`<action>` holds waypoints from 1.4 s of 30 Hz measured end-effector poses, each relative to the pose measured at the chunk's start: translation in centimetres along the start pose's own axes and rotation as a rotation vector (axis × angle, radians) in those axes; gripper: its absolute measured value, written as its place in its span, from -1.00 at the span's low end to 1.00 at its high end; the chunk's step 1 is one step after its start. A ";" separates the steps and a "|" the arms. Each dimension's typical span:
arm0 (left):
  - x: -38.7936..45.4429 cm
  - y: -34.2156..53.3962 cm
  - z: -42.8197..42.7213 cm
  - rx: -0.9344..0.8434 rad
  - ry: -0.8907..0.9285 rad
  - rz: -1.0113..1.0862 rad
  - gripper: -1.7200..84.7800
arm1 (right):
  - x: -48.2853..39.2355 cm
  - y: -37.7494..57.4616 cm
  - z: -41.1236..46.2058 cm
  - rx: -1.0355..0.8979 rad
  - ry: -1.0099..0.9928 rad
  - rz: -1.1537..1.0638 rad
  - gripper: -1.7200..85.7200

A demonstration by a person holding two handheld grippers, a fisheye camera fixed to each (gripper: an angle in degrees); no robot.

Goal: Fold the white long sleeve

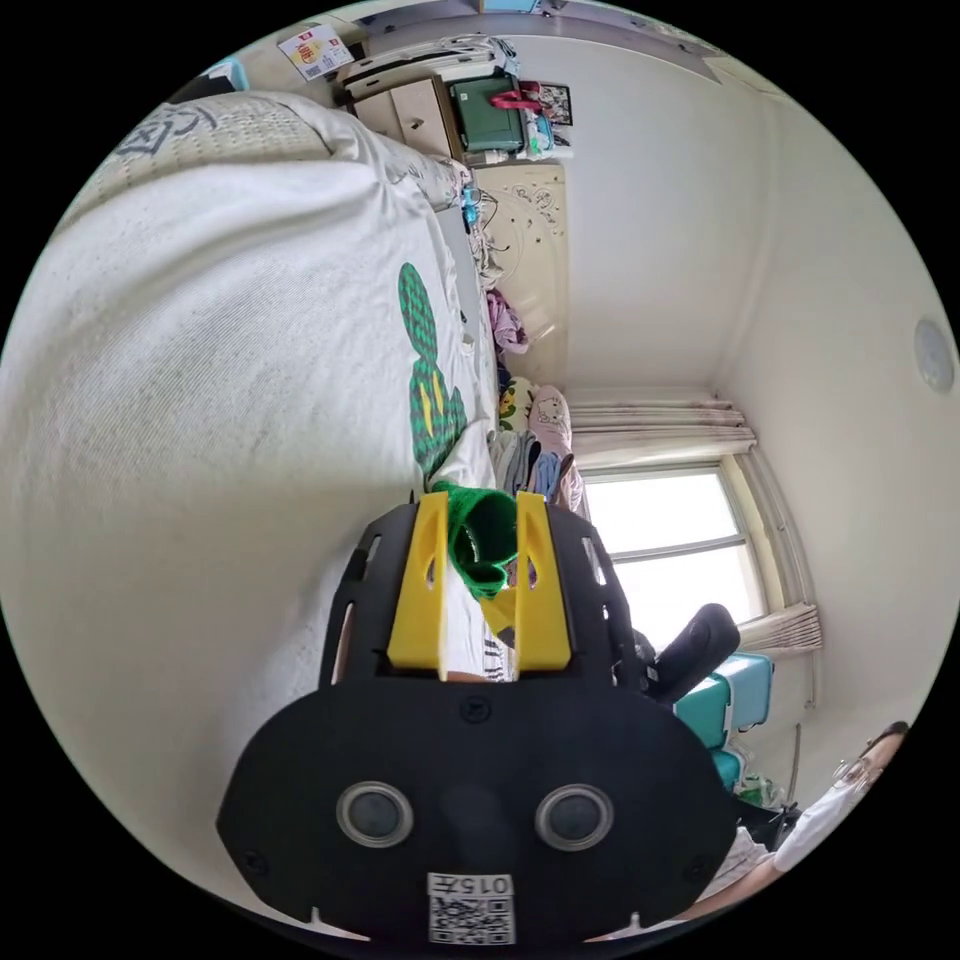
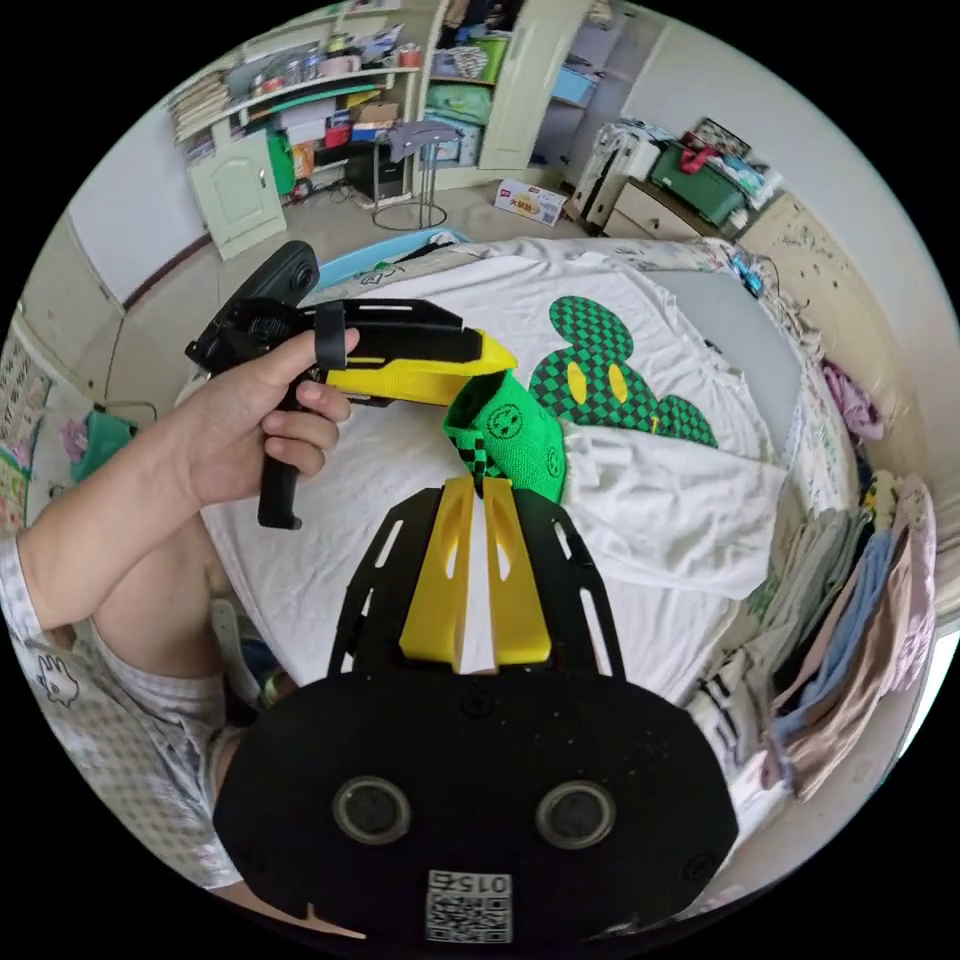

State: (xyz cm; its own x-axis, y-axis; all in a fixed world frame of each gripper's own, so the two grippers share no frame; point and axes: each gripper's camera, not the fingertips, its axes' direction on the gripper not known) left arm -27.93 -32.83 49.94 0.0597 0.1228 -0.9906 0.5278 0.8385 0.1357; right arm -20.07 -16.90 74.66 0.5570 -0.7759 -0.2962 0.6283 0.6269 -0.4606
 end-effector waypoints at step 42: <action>6.7 5.9 -11.2 0.108 0.000 0.091 -0.97 | -5.4 6.9 2.7 0.130 -0.065 -0.031 -0.98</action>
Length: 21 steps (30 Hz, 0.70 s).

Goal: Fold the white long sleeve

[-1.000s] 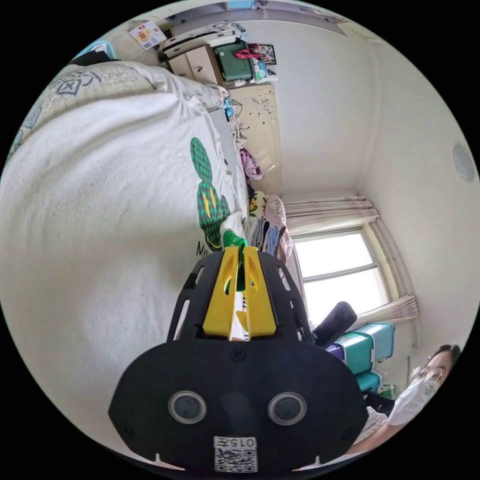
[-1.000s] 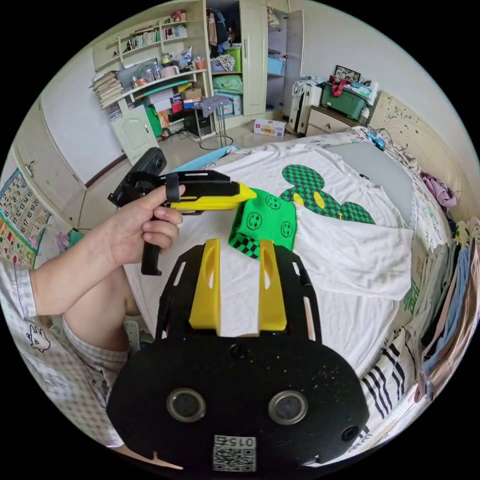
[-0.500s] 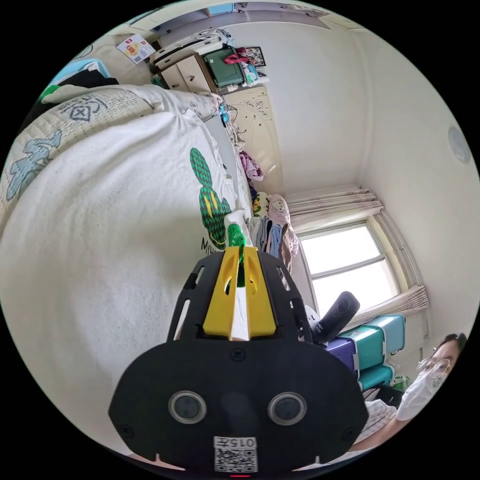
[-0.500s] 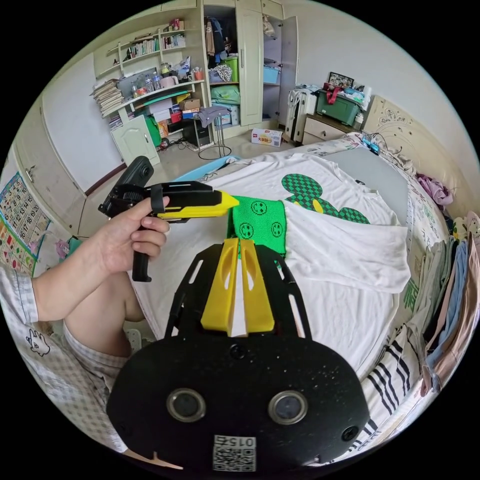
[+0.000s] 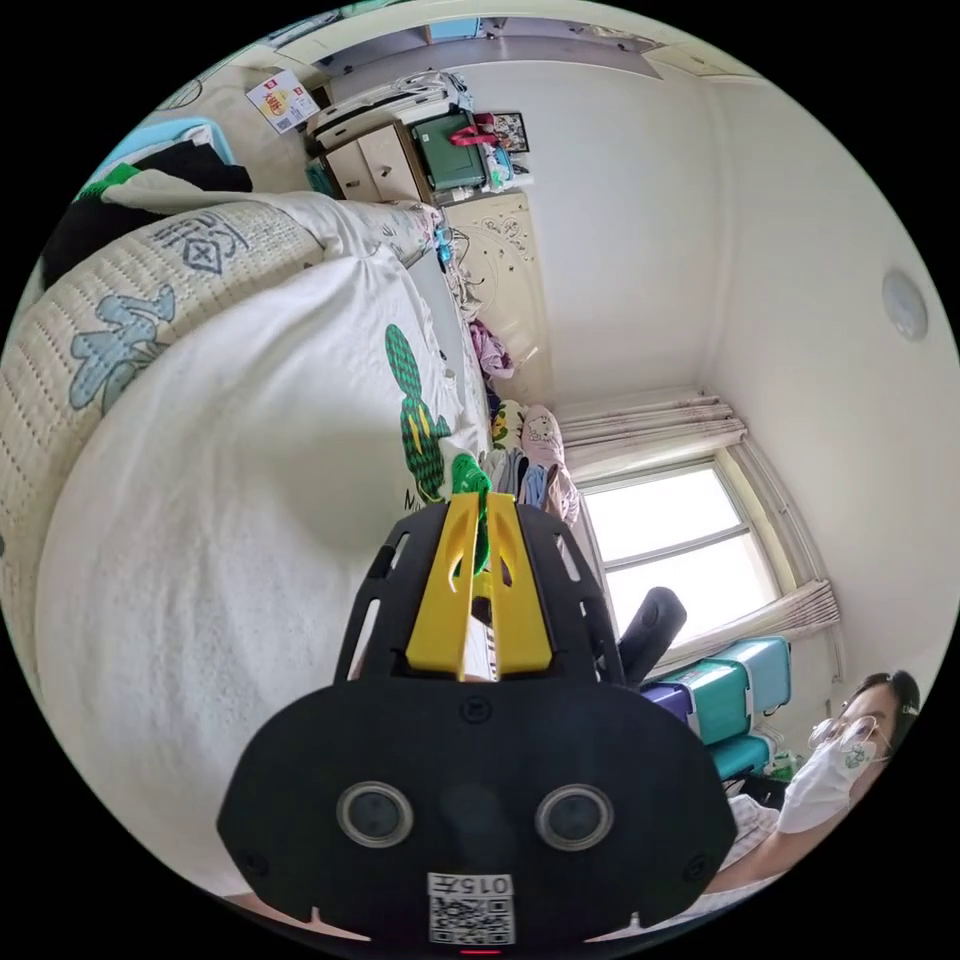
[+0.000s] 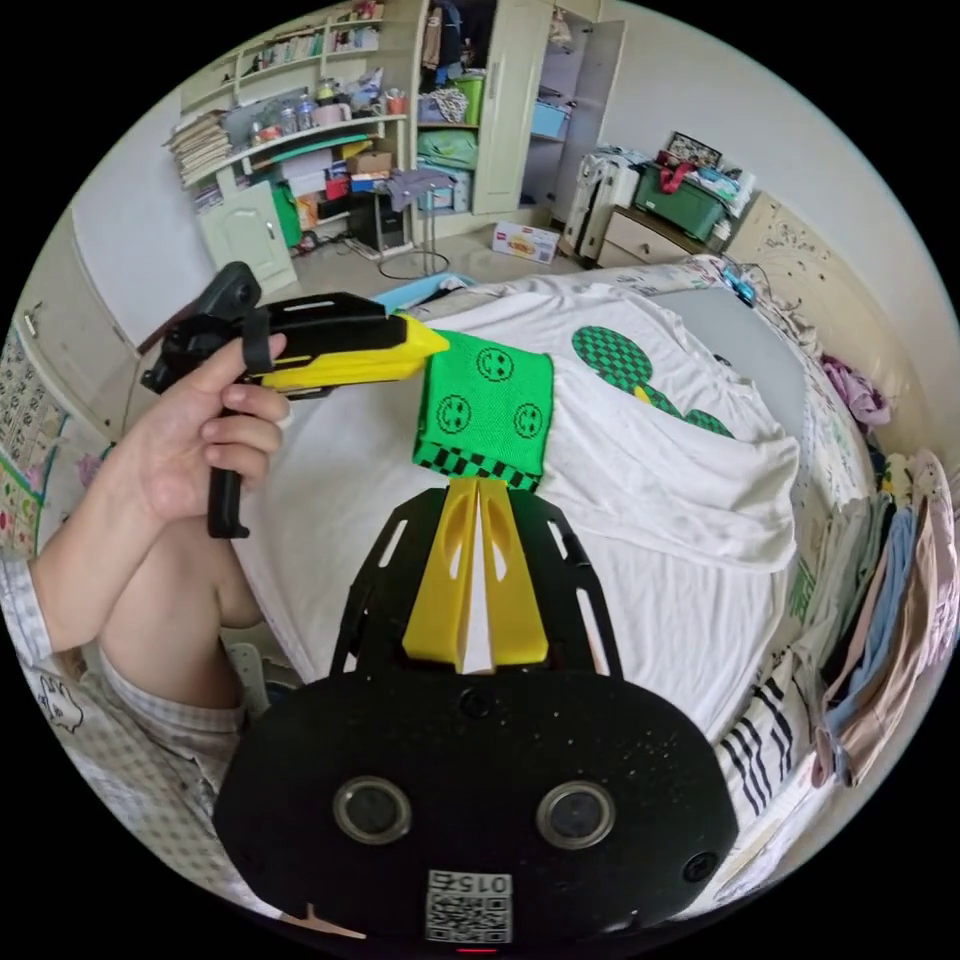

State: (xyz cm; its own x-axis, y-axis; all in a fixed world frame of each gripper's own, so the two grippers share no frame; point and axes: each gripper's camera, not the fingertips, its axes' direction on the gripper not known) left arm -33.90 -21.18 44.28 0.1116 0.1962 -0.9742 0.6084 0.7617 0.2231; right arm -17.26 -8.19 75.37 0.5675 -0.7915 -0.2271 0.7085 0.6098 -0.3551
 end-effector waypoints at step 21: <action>-0.8 1.4 -2.2 -0.074 -0.057 0.037 -0.97 | 3.1 -0.9 -0.9 0.019 -0.158 0.075 -0.70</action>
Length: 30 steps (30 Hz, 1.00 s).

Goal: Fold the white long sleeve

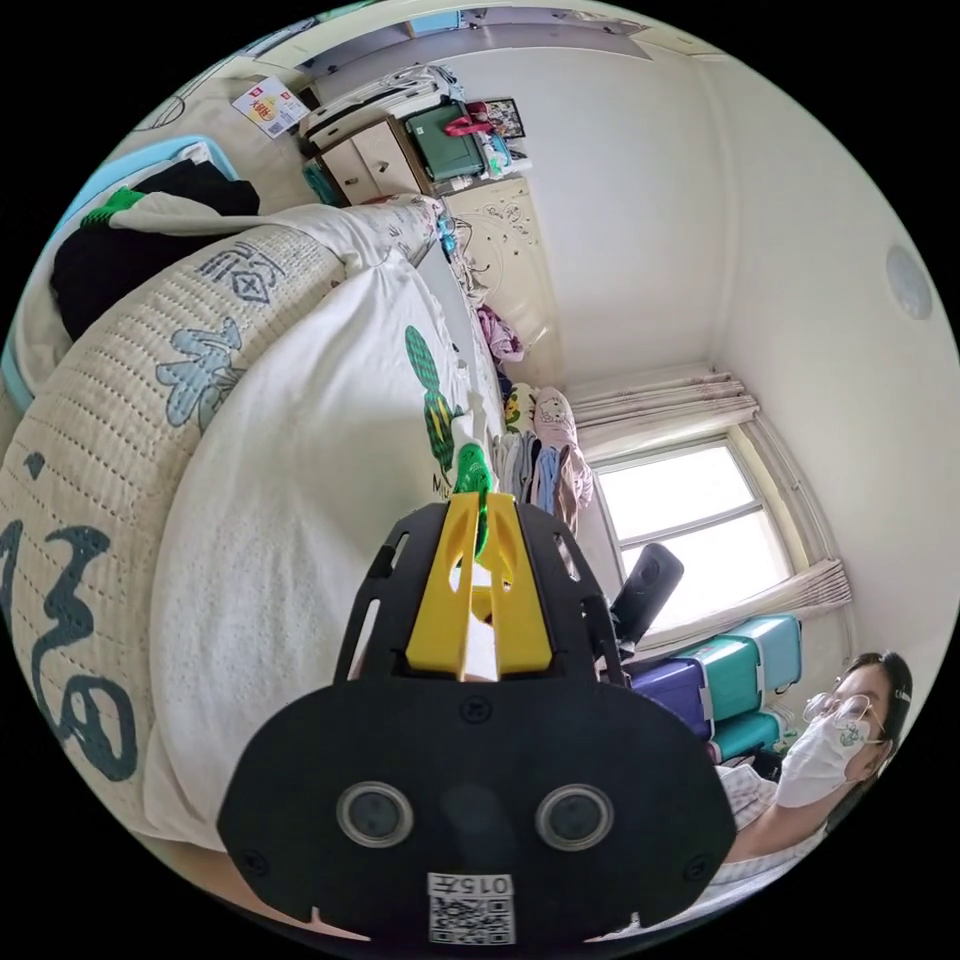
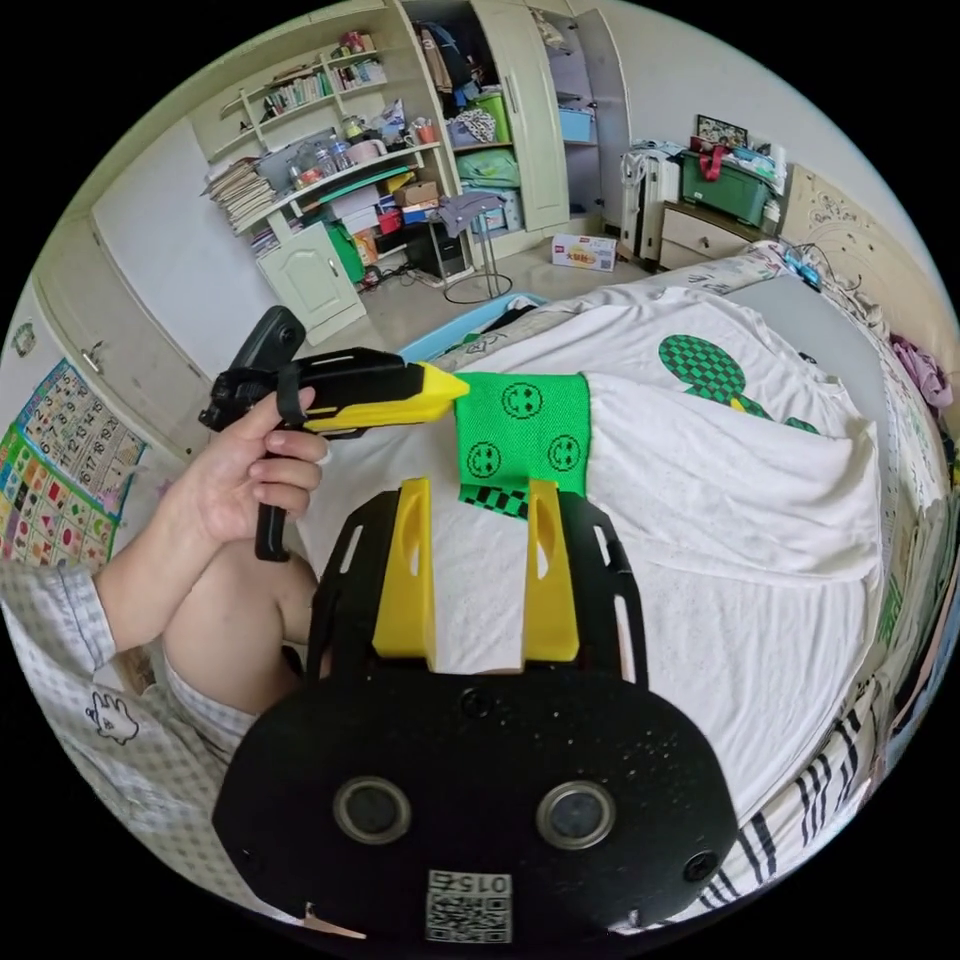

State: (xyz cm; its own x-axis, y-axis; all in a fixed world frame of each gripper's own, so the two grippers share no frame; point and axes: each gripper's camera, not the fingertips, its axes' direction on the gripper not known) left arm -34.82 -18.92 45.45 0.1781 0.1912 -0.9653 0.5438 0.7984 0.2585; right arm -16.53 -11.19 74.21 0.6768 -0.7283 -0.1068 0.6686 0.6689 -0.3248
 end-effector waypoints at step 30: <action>0.7 1.5 15.7 -0.379 -0.450 0.472 -0.73 | 51.6 15.7 -17.7 0.366 -0.240 1.068 -0.69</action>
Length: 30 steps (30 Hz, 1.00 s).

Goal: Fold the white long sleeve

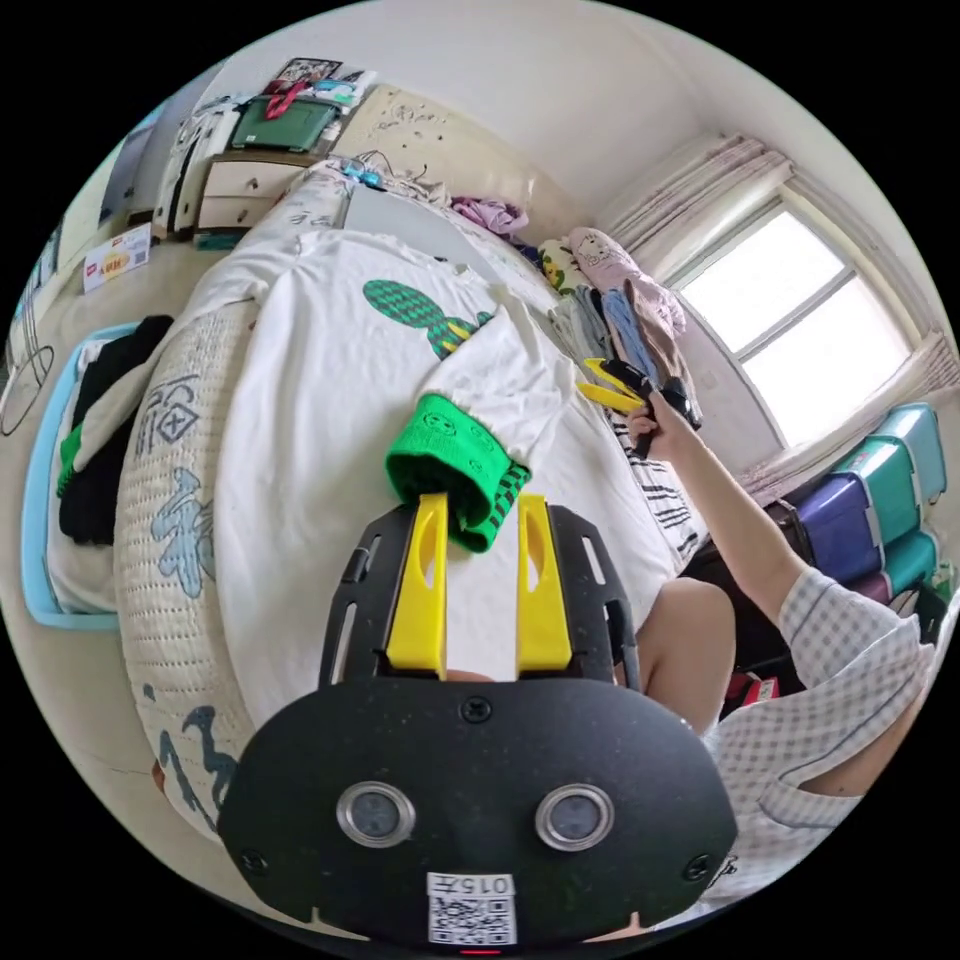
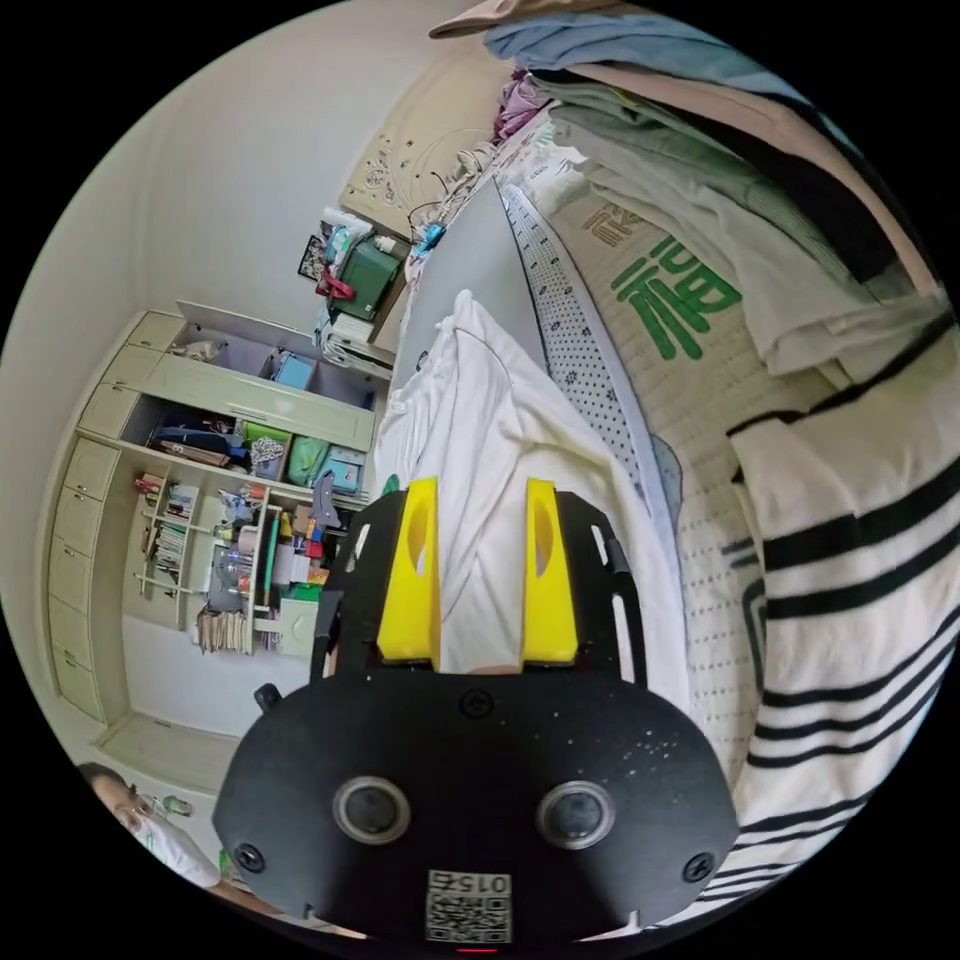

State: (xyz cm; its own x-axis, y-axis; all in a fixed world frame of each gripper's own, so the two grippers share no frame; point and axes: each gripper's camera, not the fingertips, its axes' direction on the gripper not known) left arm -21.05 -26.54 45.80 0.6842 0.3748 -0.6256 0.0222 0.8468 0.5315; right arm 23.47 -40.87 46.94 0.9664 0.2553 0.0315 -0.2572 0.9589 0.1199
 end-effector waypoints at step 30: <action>5.2 -27.7 16.2 0.064 0.005 0.214 -0.77 | 9.0 0.3 -9.6 0.186 -0.395 0.055 -0.95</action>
State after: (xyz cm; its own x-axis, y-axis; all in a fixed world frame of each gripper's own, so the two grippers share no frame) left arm -6.25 -54.12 37.08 0.6747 0.5457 -0.4970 -0.0771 0.7218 0.6878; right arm 32.04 -37.06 37.73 0.8863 0.2038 0.4159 -0.3392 0.8971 0.2832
